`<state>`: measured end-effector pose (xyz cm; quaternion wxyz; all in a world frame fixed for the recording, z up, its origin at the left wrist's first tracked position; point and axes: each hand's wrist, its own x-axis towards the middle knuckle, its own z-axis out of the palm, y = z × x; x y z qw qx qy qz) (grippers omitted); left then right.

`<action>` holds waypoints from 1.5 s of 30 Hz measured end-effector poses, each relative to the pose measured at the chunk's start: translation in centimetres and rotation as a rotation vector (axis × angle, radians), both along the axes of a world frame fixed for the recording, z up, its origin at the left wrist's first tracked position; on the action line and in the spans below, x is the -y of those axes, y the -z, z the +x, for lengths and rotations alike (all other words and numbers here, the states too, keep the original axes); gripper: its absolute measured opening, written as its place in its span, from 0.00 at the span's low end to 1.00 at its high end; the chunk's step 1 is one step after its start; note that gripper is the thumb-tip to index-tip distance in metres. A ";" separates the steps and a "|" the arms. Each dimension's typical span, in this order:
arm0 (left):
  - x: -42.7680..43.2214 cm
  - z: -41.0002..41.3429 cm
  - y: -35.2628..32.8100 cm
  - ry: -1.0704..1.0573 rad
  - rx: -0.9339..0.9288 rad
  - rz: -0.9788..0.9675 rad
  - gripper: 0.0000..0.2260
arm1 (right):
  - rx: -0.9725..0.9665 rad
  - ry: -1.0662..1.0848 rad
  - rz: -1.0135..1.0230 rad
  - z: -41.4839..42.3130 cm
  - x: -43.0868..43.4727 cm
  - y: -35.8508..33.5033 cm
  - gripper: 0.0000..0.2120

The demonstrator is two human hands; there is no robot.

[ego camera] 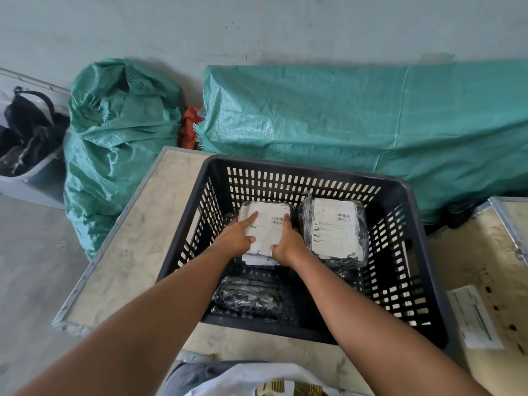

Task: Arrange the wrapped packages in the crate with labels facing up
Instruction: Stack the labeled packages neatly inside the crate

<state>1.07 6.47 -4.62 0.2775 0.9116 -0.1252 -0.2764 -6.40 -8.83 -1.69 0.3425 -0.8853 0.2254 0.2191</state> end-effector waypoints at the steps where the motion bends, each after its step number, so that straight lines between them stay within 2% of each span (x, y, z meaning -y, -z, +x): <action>1: 0.3 0.2 -0.5 -0.002 0.015 0.014 0.35 | 0.009 0.021 0.012 0.3 0.1 -0.3 0.49; 4: 1.0 0.6 -2.7 -0.015 0.047 0.080 0.37 | 0.056 0.066 0.061 0.7 0.3 -2.1 0.46; 8: 0.8 0.9 -6.9 0.065 0.084 0.012 0.32 | 0.300 0.022 0.078 -0.3 1.3 -5.2 0.41; 12: -1.3 -0.3 -10.4 0.232 0.061 0.019 0.28 | 0.440 -0.043 0.193 -2.1 3.3 -7.6 0.29; 15: -3.1 -2.6 -10.9 0.347 -0.066 0.000 0.26 | 0.387 -0.089 0.318 -4.0 4.1 -7.3 0.23; 20: -5.9 -5.0 -9.7 0.473 -0.239 0.042 0.25 | 0.161 -0.278 0.489 -6.2 3.1 -5.0 0.23; 24: -6.3 -6.0 -8.8 0.580 -0.345 0.079 0.29 | 0.017 -0.453 0.481 -7.2 2.5 -3.3 0.20; 28: -5.9 -6.4 -7.9 0.614 -0.269 0.183 0.31 | -0.097 -0.595 0.417 -7.9 2.2 -2.7 0.21; 31: -5.5 -6.7 -7.6 0.648 -0.199 0.225 0.31 | -0.079 -0.557 0.408 -7.5 2.6 -2.2 0.19; 35: -5.9 -6.4 -7.5 0.551 -0.110 0.159 0.28 | -0.023 -0.476 0.528 -7.0 3.5 -1.9 0.15; 40: -5.5 -6.1 -7.5 0.489 0.022 0.110 0.27 | 0.082 -0.373 0.480 -6.5 4.5 -1.6 0.21; 43: -5.2 -5.8 -7.6 0.510 0.016 0.088 0.29 | 0.031 -0.460 0.431 -6.3 4.2 -1.9 0.17; 45: -5.4 -5.6 -7.6 0.516 0.033 0.094 0.27 | 0.014 -0.535 0.403 -6.2 3.8 -2.1 0.22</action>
